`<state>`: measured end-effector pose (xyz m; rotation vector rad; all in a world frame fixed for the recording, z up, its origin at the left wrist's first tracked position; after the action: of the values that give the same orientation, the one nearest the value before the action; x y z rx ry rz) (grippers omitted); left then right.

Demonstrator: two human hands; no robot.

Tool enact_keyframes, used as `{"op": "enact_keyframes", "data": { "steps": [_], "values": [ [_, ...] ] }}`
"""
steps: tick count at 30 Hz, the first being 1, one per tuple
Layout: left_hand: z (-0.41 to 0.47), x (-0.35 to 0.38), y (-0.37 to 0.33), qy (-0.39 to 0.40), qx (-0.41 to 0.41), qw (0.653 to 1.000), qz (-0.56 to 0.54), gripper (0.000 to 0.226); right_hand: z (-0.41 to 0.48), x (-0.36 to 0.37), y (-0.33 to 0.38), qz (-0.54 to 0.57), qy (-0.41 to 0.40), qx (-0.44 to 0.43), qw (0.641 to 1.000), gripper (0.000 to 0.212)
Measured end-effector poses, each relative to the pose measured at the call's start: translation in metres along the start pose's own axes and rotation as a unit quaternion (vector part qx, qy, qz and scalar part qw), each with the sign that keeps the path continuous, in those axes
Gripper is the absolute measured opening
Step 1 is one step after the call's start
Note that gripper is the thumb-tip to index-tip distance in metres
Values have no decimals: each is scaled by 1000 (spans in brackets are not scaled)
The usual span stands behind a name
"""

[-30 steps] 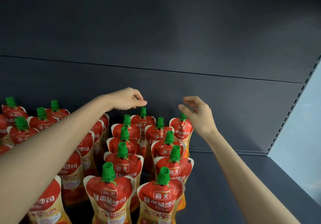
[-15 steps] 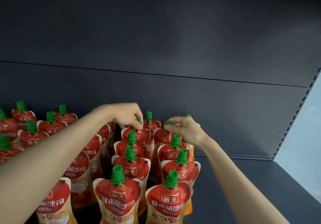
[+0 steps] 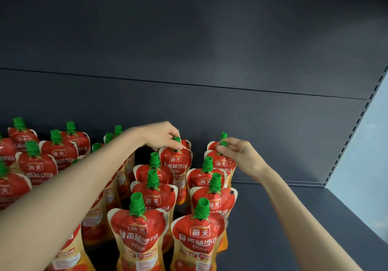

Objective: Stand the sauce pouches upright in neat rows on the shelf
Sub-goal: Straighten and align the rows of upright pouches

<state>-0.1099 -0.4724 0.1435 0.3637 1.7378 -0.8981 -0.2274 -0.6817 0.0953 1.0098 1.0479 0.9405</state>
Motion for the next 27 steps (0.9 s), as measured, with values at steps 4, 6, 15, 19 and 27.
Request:
{"op": "enact_keyframes", "data": {
  "steps": [4,6,15,19,27],
  "values": [
    [1,2,3,8,5,1000,-20,23,-1,2,0,10,-5,-4,1000,10],
    [1,2,2,15,9,1000,-11,19,-1,2,1,11,0,-2,1000,10],
    [1,1,4,15,9,1000,-6,16,0,-2,4,-11,18,16,1000,22],
    [0,1,3,14,9,1000,2,20,-1,-3,3,-10,8,13,1000,19],
    [-2,2,1,10,13,999,27,22,-3,-1,1,-9,0,0,1000,13]
  ]
}}
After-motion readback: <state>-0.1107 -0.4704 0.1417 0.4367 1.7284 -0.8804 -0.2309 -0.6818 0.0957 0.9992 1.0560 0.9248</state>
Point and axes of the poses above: each hand's wrist, its own z-axis towards the middle knuckle, its own x-axis out of the palm, y = z × x, the point moved 1 cm from there along z, towards the middle knuckle, and after that the axes turned 10 degrees about z, right-handed, at the moved point
